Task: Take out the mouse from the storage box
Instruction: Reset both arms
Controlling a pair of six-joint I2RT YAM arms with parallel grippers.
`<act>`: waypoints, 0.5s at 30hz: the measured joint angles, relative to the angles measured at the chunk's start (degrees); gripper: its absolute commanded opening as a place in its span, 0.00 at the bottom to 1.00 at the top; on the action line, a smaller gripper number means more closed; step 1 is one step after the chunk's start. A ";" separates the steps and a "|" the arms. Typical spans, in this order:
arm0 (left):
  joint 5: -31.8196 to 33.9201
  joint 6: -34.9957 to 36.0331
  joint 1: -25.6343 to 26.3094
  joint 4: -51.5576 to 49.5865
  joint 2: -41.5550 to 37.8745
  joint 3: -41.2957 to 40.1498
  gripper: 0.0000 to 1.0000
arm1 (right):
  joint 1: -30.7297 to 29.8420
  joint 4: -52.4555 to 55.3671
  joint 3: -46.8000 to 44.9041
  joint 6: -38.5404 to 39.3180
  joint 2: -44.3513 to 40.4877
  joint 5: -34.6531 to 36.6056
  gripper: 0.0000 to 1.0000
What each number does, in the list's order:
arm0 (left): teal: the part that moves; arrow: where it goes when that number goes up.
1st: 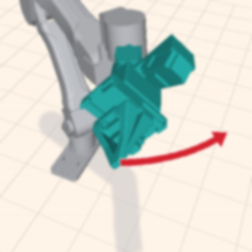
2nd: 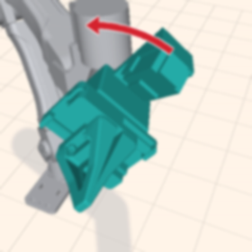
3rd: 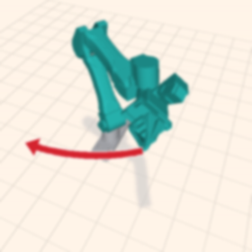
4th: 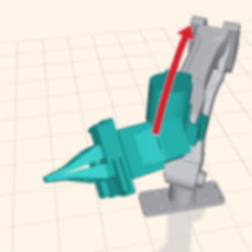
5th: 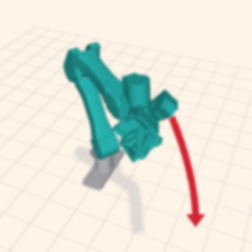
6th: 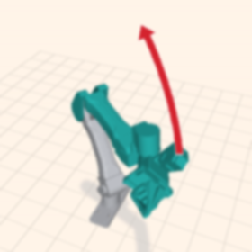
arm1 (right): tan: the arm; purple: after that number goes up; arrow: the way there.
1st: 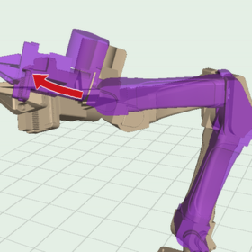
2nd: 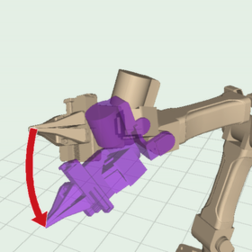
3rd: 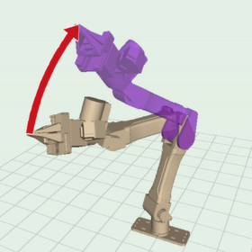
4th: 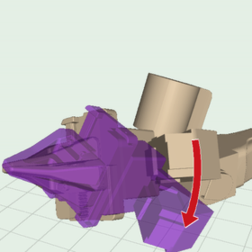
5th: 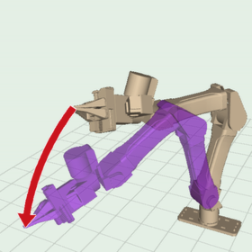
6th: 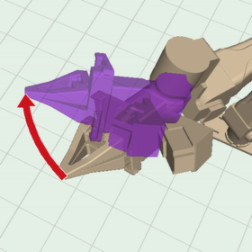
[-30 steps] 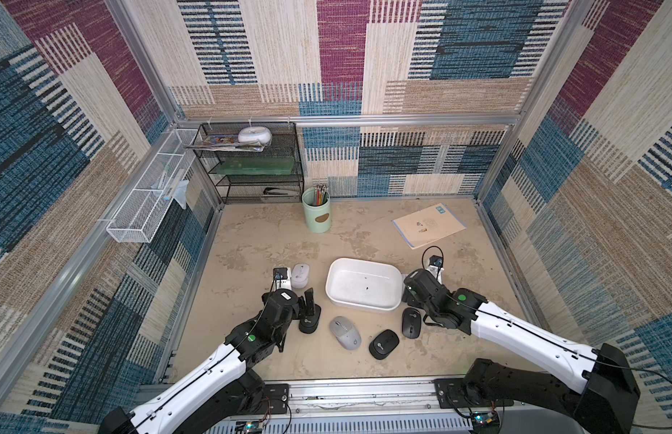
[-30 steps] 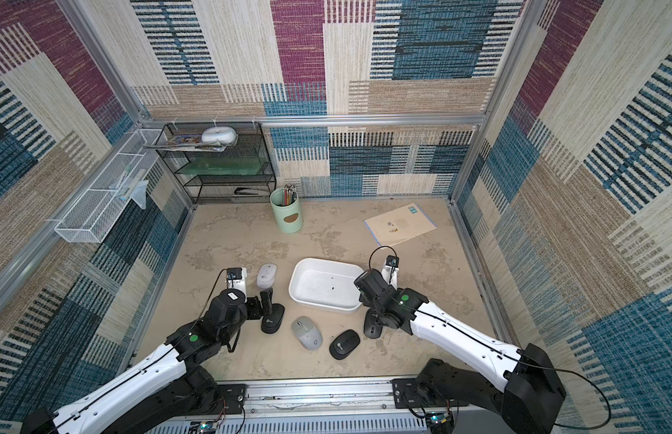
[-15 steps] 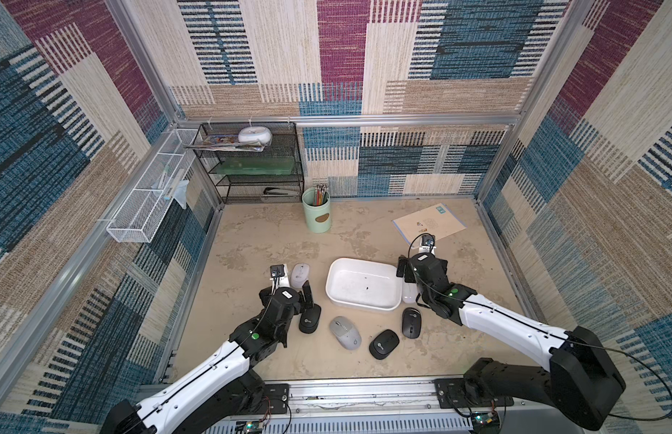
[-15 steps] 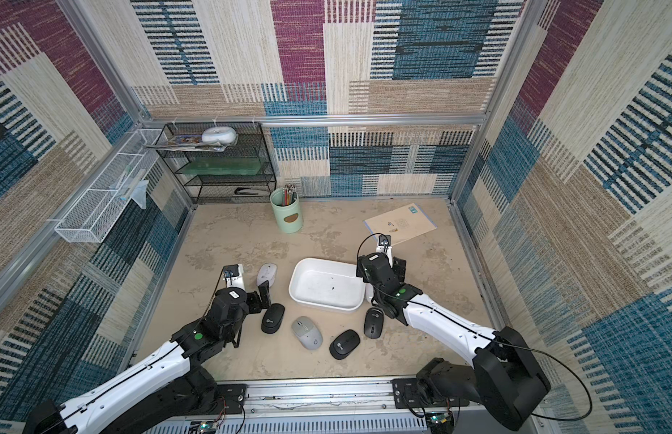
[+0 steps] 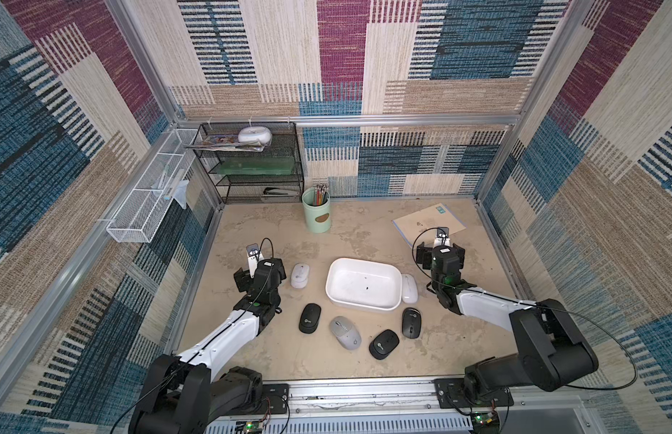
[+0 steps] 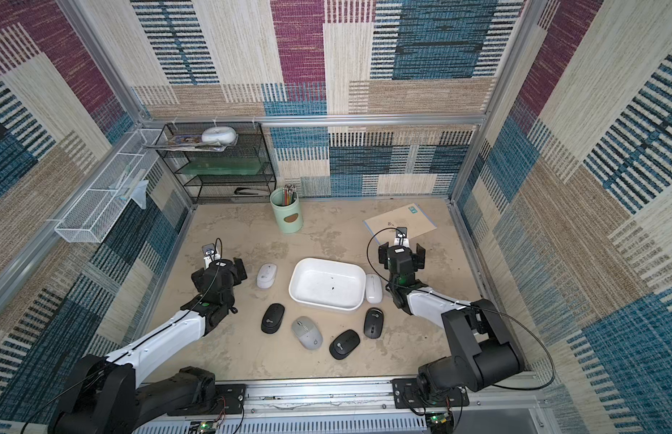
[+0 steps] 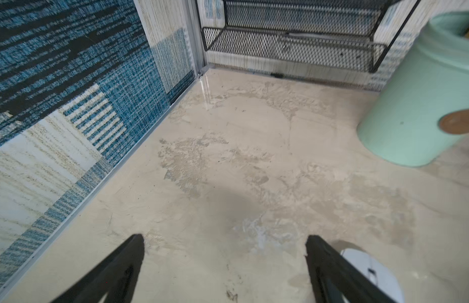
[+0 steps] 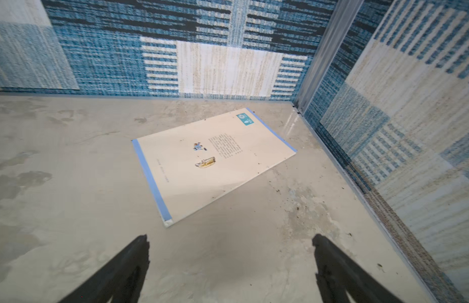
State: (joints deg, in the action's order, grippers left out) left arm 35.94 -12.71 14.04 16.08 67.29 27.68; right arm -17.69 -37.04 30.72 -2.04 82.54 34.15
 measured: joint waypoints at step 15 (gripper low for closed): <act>-11.52 15.54 -5.81 27.85 15.80 -6.99 1.00 | 7.43 -17.79 -14.05 4.48 -1.05 -12.13 1.00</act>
State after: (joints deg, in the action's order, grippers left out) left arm 24.43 2.83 8.23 43.92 83.09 20.69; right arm -10.26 -54.83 16.67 2.44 81.49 22.02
